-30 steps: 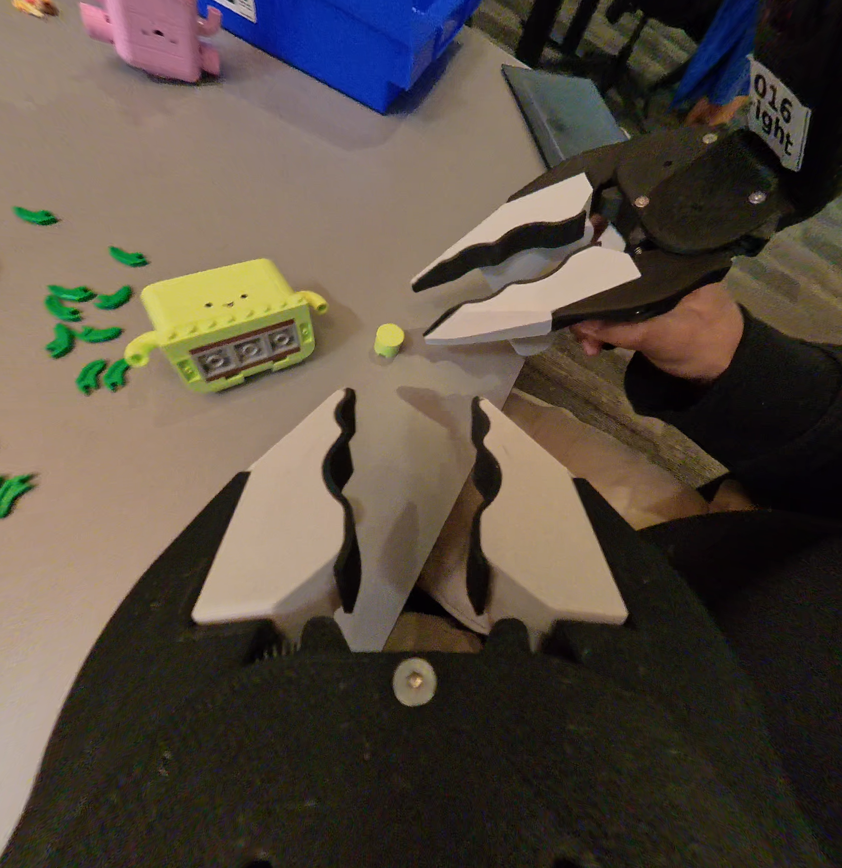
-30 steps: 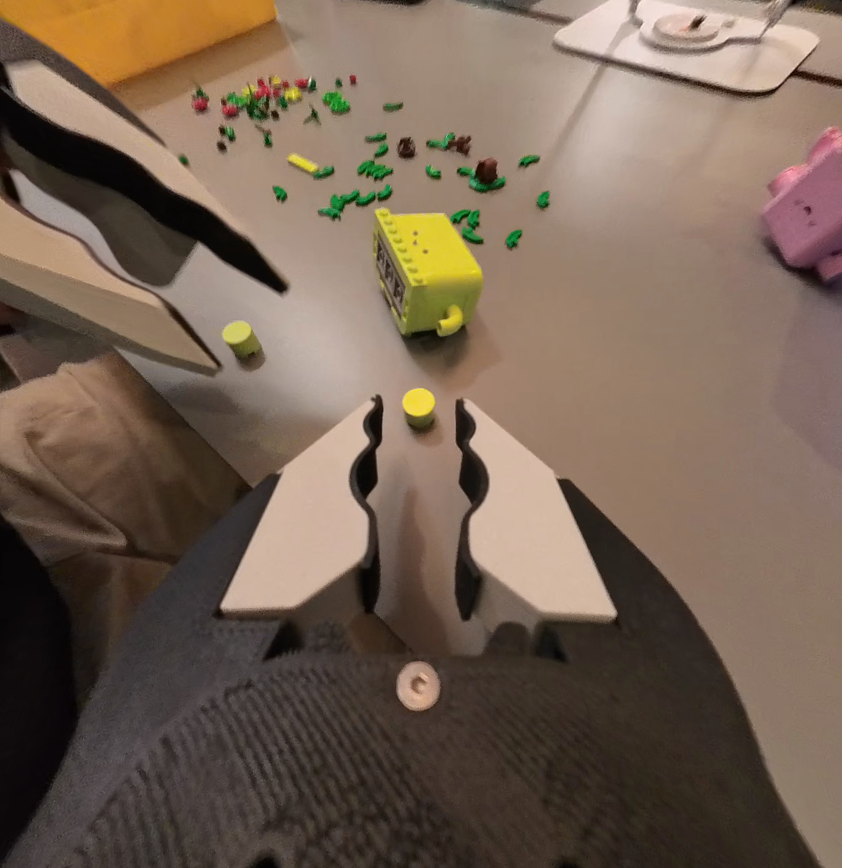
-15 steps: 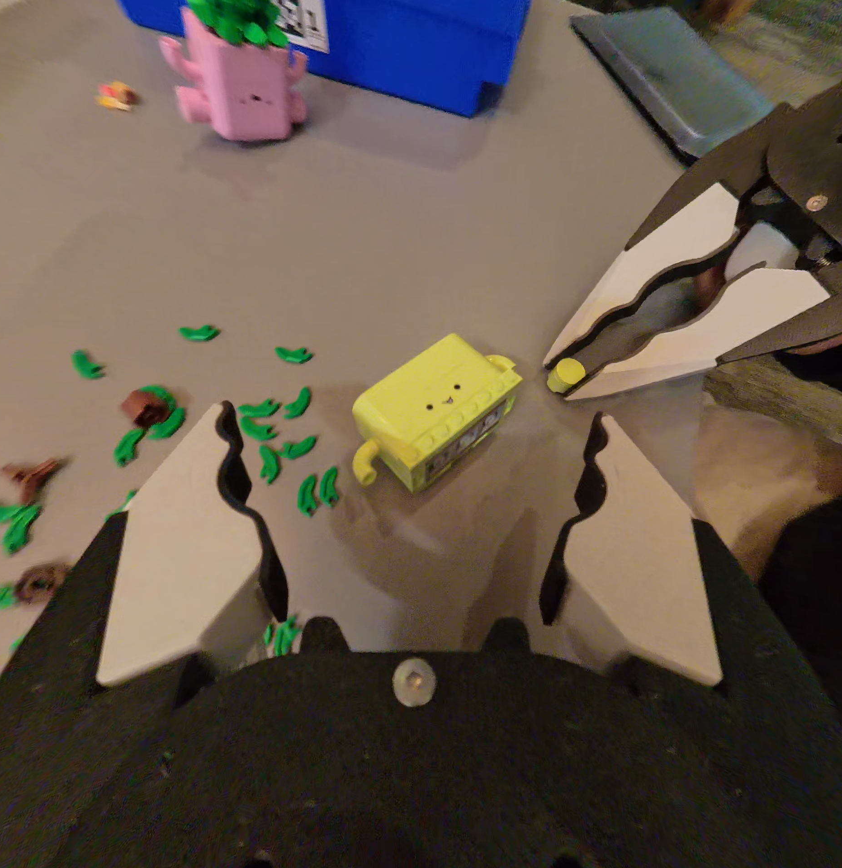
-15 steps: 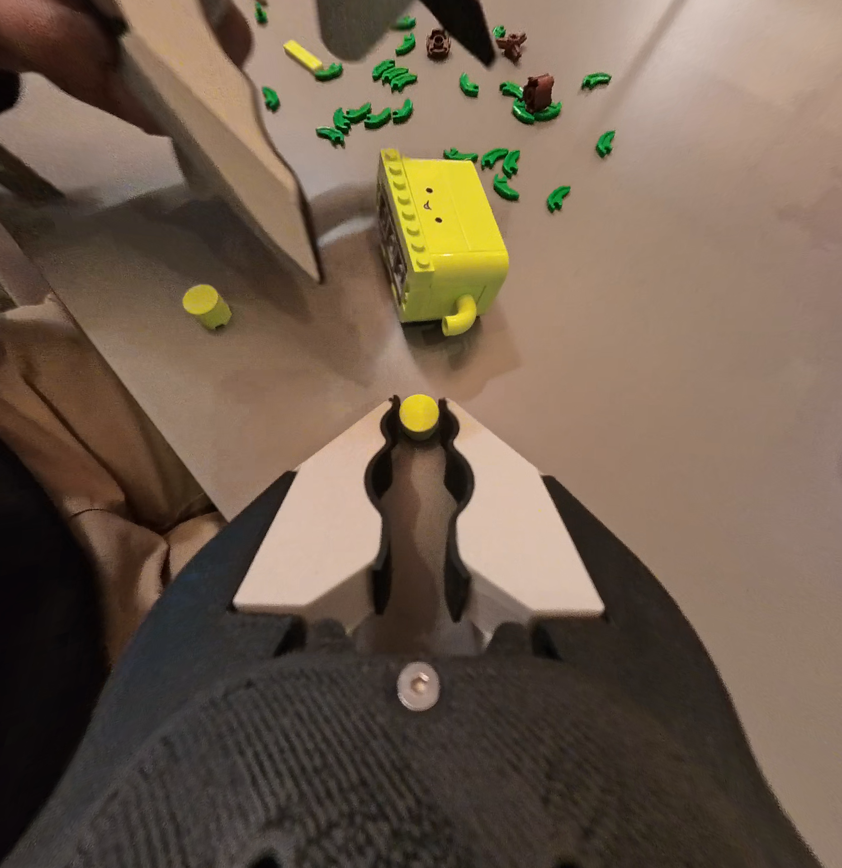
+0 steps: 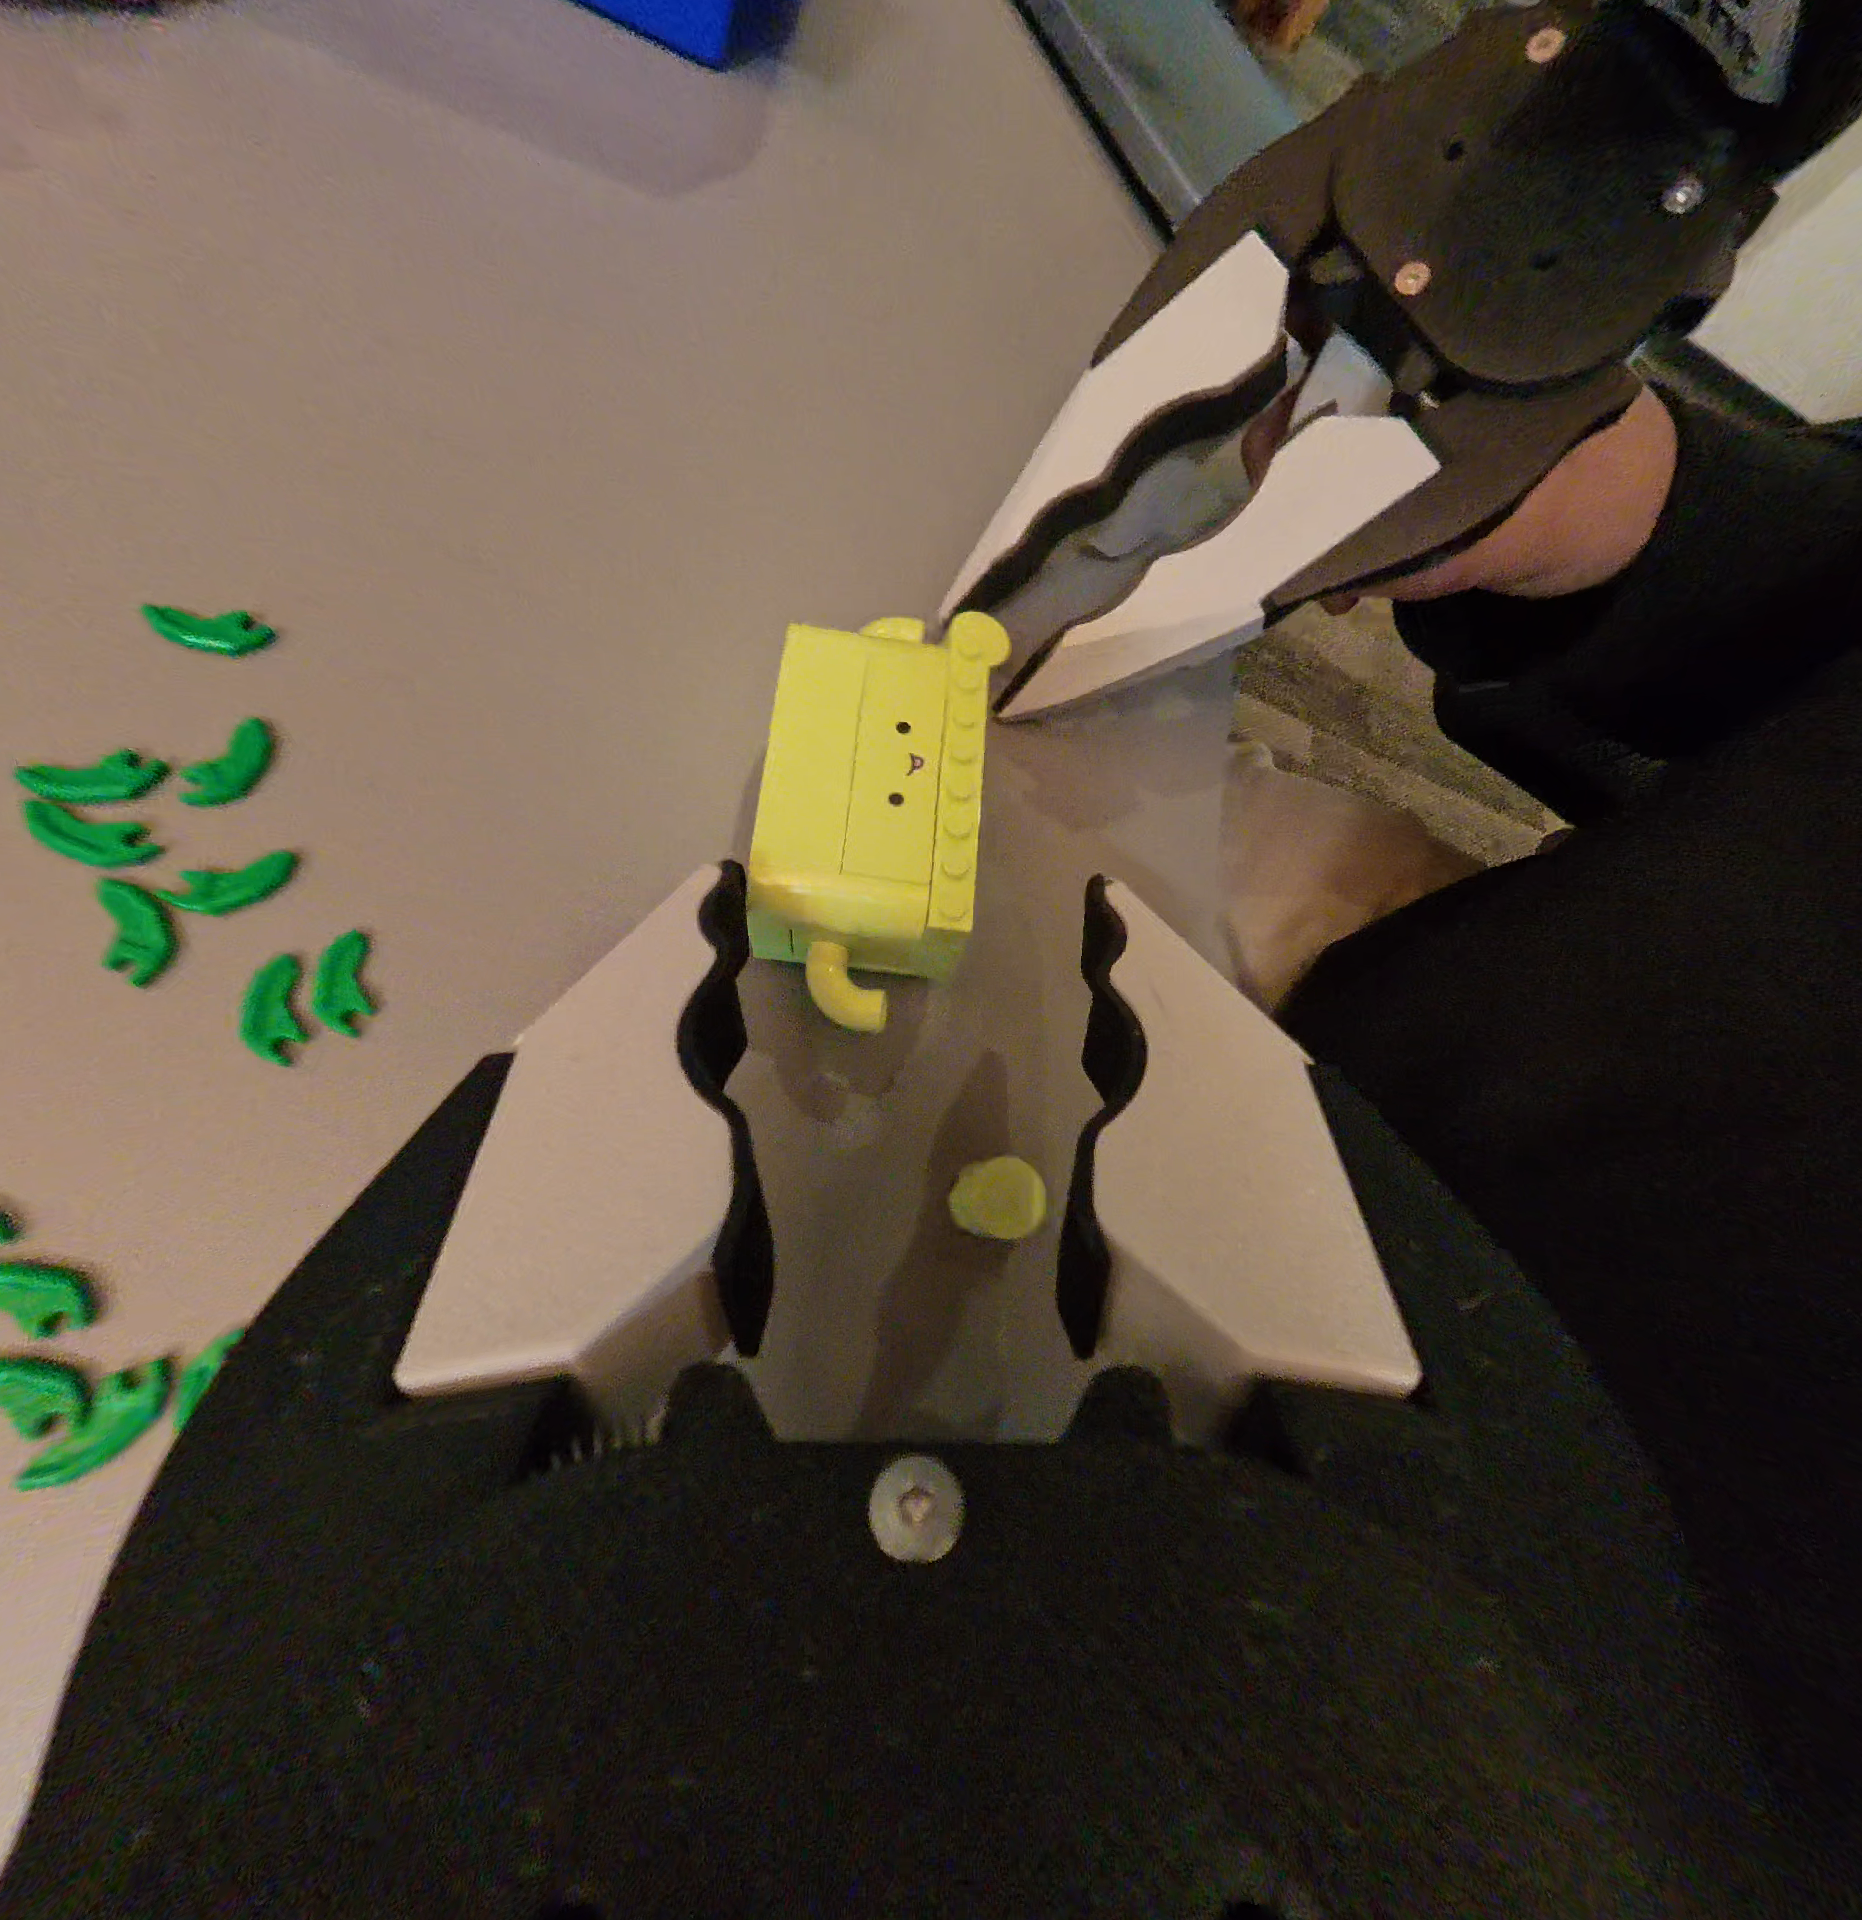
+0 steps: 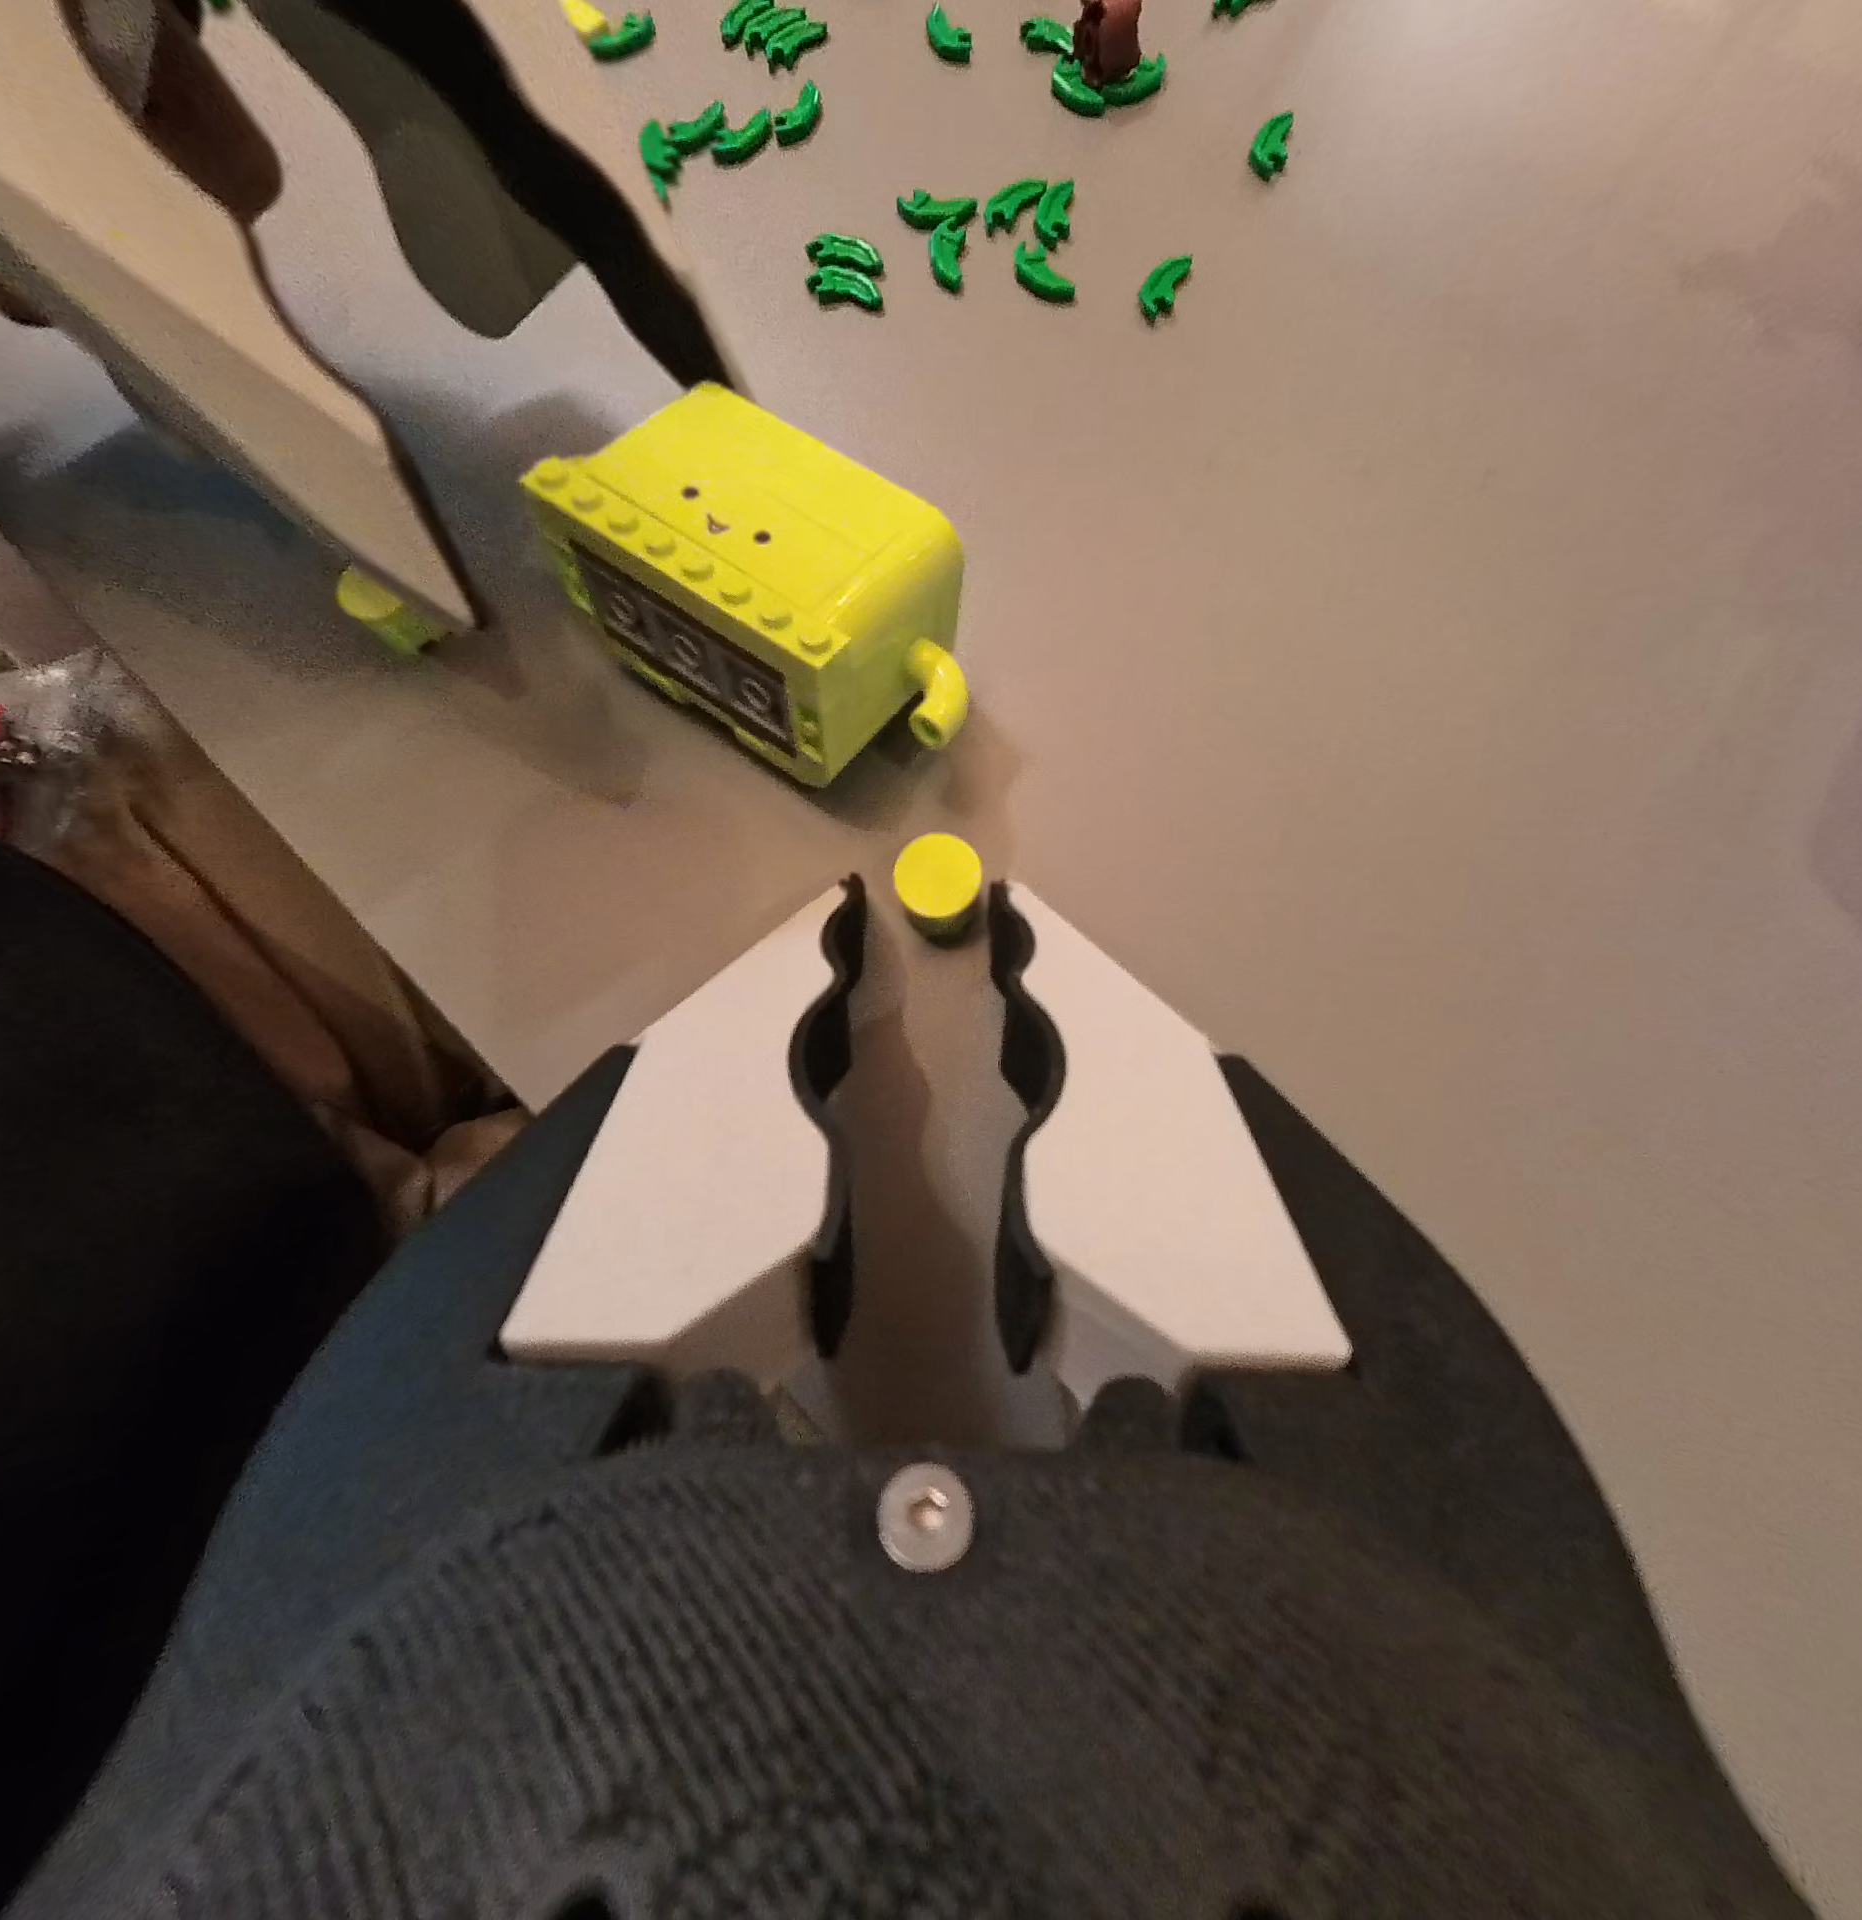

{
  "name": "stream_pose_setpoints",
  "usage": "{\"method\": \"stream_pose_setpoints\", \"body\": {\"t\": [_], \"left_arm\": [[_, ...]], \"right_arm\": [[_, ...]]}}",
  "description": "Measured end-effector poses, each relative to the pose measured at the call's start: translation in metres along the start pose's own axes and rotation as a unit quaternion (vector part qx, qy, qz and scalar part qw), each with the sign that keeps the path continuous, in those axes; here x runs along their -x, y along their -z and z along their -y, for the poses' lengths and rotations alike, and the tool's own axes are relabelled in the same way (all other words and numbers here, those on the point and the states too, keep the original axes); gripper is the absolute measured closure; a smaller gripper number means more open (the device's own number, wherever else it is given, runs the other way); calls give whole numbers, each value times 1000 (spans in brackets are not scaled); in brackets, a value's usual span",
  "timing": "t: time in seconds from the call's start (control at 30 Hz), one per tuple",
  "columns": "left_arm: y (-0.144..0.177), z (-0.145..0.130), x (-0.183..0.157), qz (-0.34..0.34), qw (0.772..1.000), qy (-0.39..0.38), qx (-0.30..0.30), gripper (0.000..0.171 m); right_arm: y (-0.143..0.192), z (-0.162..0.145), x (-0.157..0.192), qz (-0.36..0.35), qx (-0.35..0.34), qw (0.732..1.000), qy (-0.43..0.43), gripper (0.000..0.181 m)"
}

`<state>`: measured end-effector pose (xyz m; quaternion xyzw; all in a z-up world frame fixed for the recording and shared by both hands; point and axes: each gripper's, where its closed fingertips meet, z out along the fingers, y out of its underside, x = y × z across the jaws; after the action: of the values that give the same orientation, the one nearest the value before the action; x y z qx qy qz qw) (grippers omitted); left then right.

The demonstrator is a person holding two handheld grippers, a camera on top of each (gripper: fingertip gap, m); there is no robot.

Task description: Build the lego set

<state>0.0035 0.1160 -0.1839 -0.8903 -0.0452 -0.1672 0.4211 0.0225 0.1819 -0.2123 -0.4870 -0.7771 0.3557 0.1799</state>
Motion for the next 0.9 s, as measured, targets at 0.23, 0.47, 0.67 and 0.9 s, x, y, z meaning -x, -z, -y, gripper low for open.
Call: {"method": "stream_pose_setpoints", "body": {"t": [0.23, 0.47, 0.67, 0.9], "left_arm": [[-4, 9, 11, 75, 994, 3, -76, 92], [-28, 20, 2, 37, 997, -20, -58, 84], [-37, 14, -1, 14, 999, -16, -25, 126], [-36, 15, 1, 23, 999, -13, -29, 126]], "right_arm": [[12, -3, -8, -21, 25, 999, -11, 146], [0, 1, -1, -15, 76, 997, 24, 165], [15, 17, 1, 4, 31, 999, -26, 167], [75, 94, 31, 250, -228, 909, -242, 168]]}}
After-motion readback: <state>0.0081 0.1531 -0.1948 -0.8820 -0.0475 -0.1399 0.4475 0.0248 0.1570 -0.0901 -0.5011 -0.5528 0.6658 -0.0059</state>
